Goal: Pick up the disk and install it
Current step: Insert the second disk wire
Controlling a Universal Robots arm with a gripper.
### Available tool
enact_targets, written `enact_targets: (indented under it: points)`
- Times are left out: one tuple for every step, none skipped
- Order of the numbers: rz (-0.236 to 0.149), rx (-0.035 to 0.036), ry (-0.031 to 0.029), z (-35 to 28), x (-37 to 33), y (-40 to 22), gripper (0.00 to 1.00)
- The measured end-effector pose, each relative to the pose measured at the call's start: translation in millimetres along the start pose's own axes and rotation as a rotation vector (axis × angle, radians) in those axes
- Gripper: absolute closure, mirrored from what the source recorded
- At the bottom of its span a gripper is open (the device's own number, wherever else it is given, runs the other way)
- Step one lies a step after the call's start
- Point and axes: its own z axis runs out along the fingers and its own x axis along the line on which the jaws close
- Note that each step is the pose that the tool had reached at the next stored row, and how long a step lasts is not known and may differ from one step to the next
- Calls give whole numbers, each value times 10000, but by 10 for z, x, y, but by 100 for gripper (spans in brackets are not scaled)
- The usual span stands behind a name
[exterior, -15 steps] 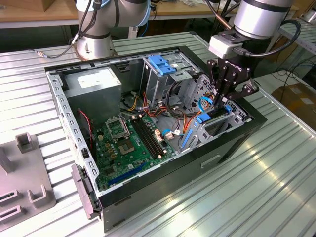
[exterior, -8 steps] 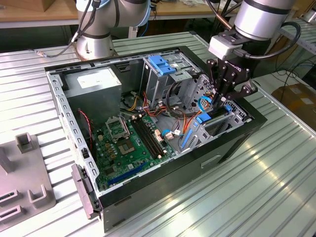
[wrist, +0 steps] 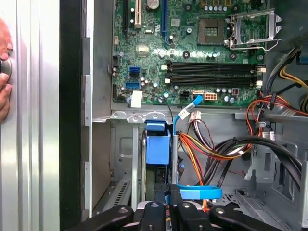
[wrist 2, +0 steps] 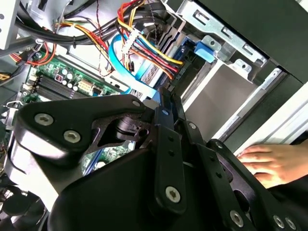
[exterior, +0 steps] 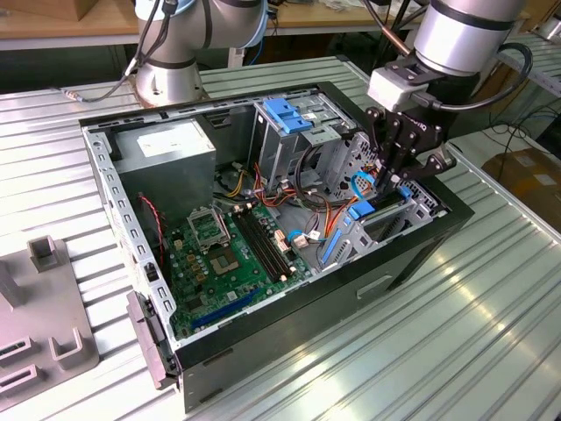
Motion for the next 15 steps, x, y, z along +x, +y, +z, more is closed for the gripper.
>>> enact_targets:
  points:
    - [2, 74, -18, 6, 4, 2, 84]
    - [2, 96, -23, 7, 5, 2, 84]
    - [1, 104, -25, 10, 5, 2, 84]
    - [2, 113, -29, 17, 7, 3, 84]
    - [1, 127, -30, 24, 7, 4, 84]
    - [-4, 147, -31, 28, 7, 5, 84]
    - [-11, 164, -39, 30, 7, 7, 84]
    - [-16, 186, -48, 33, 7, 7, 84]
    - [-17, 209, -57, 36, 7, 8, 84]
    - [-18, 236, -66, 39, 7, 8, 84]
    - [-19, 251, -72, 42, 6, 8, 84]
    - [-20, 259, -80, 44, 6, 8, 84]
    - [-19, 261, -86, 44, 6, 8, 84]
    - [-19, 262, -91, 44, 6, 8, 84]
    - [-18, 263, -96, 44, 6, 8, 84]
